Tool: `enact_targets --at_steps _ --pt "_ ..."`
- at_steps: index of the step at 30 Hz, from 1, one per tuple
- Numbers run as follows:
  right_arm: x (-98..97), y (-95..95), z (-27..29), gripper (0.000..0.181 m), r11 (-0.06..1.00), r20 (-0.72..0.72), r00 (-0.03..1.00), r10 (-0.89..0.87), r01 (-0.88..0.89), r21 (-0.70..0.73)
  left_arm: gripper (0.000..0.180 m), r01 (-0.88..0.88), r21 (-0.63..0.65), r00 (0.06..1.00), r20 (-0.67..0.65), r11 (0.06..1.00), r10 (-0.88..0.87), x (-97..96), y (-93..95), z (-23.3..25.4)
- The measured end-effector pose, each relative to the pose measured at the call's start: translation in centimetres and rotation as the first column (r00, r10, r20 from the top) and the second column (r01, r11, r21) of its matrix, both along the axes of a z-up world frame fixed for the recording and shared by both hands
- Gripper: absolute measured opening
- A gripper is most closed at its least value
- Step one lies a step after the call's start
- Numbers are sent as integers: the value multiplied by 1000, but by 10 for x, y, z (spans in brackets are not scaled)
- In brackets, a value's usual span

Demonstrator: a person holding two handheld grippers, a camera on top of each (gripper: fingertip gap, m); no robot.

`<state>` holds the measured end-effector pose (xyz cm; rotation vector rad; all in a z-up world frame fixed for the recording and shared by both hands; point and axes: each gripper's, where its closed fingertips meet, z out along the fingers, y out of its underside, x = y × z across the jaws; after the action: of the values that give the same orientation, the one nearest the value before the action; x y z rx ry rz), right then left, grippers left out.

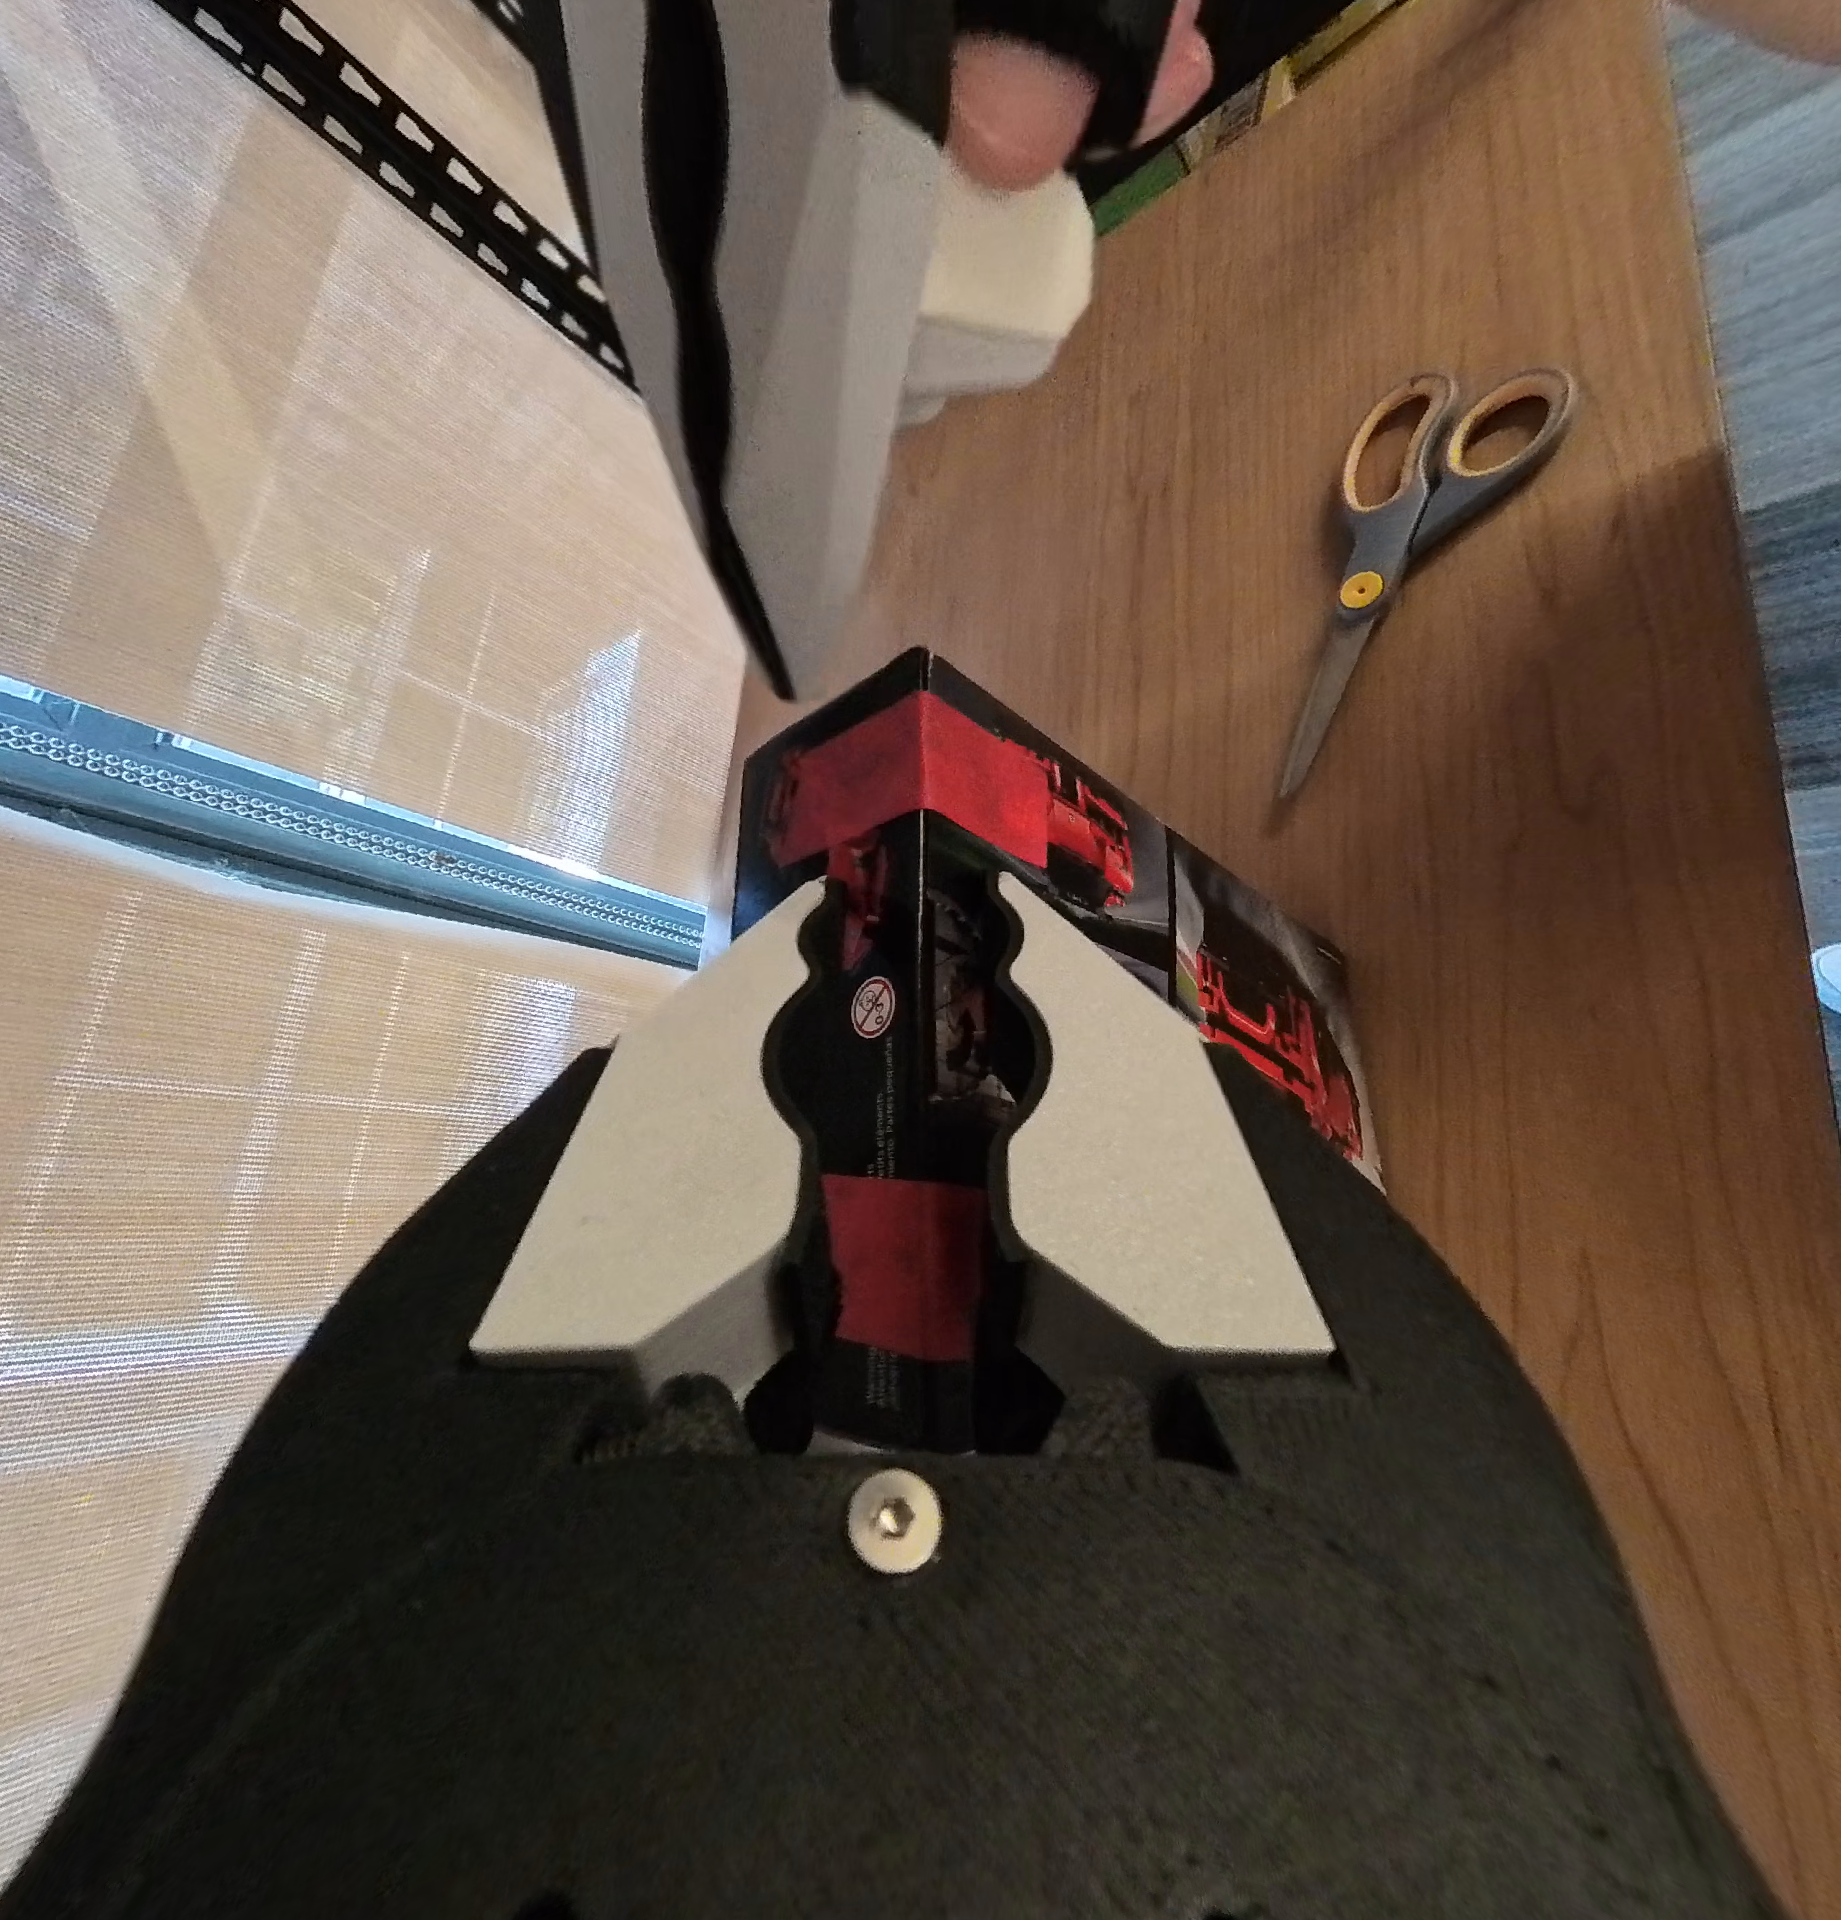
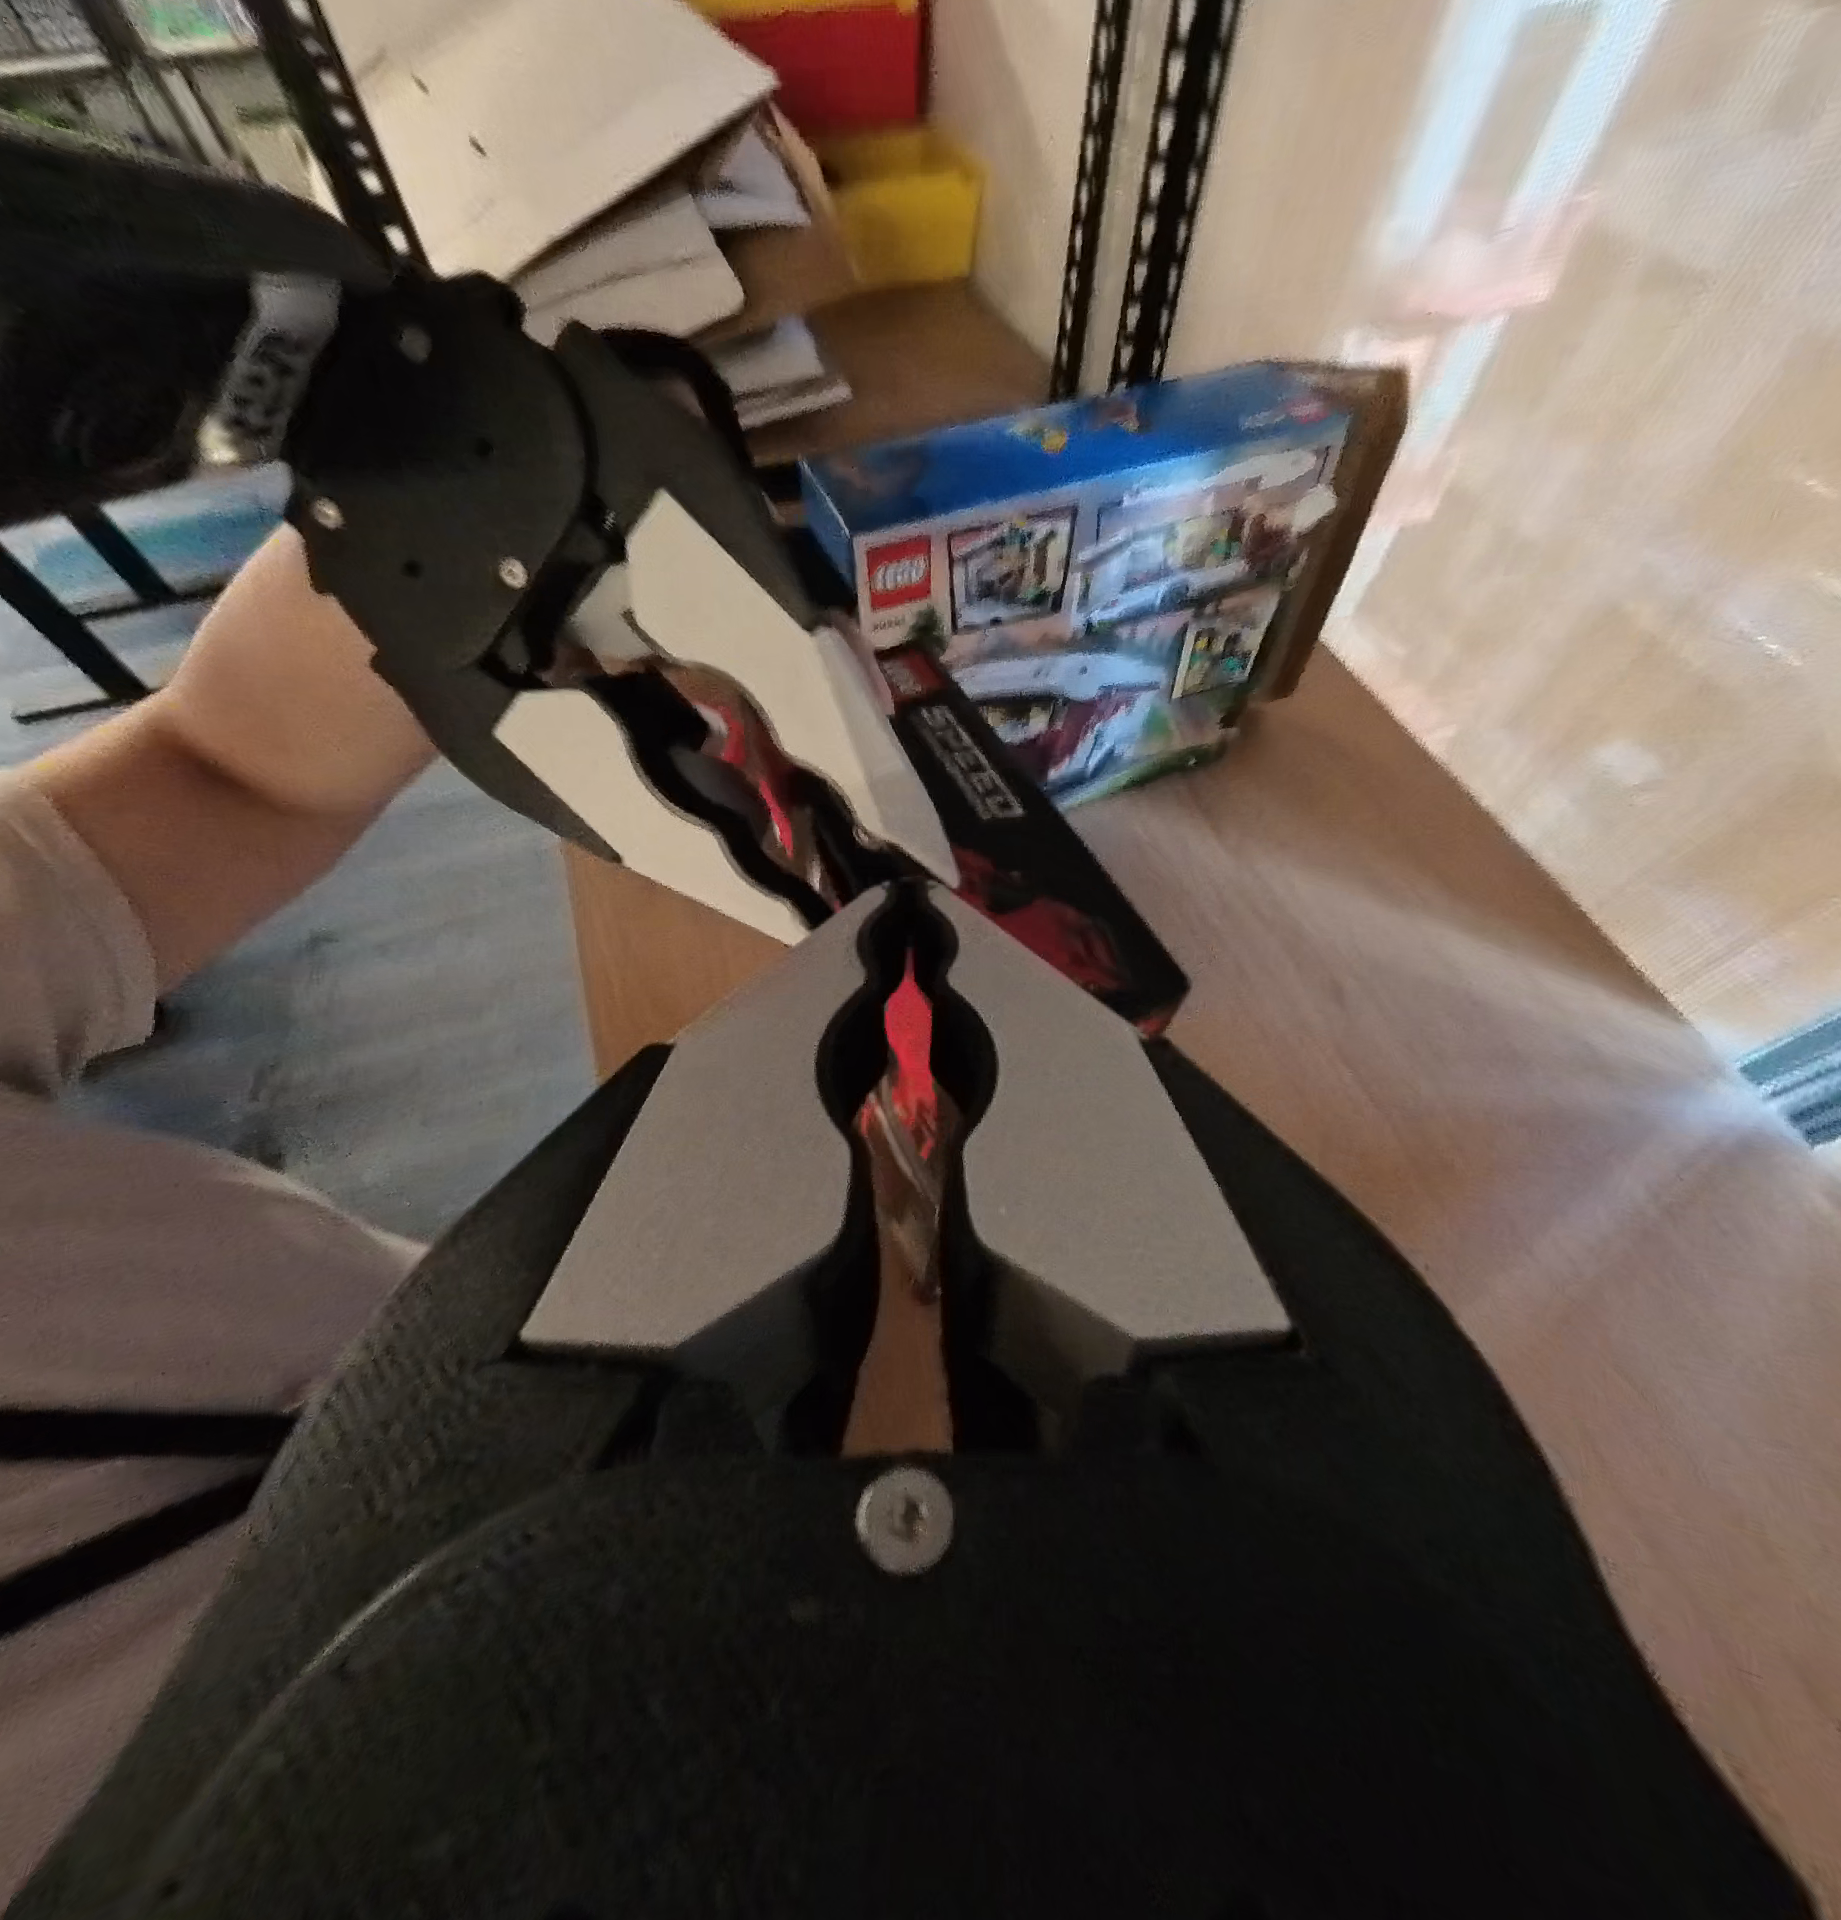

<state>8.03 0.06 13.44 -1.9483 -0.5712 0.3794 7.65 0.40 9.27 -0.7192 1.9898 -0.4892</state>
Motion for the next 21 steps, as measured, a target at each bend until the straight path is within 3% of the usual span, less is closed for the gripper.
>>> enact_targets --at_steps 3,12,15,17,21 --pt "-1 4 -31 0 983 97 995 20 -2 -183 25 1 4 1000 -5 1000 -1 0 0 0" --pt "13 33 -29 0 974 60 997 -50 62 -218 25 -5 10 1000 8 1000 5 -2 -1 0" --pt "0 29 -11 0 979 -147 989 -27 -3 -202 25 -8 12 1000 9 1000 8 -1 -1 0" --pt "-9 17 -11 0 953 -263 965 19 -97 -287 25 -10 12 1000 6 1000 10 -1 -1 0" --pt "-12 1 -32 0 861 -331 943 33 -195 -470 25 -13 21 1000 5 1000 13 -1 0 0"
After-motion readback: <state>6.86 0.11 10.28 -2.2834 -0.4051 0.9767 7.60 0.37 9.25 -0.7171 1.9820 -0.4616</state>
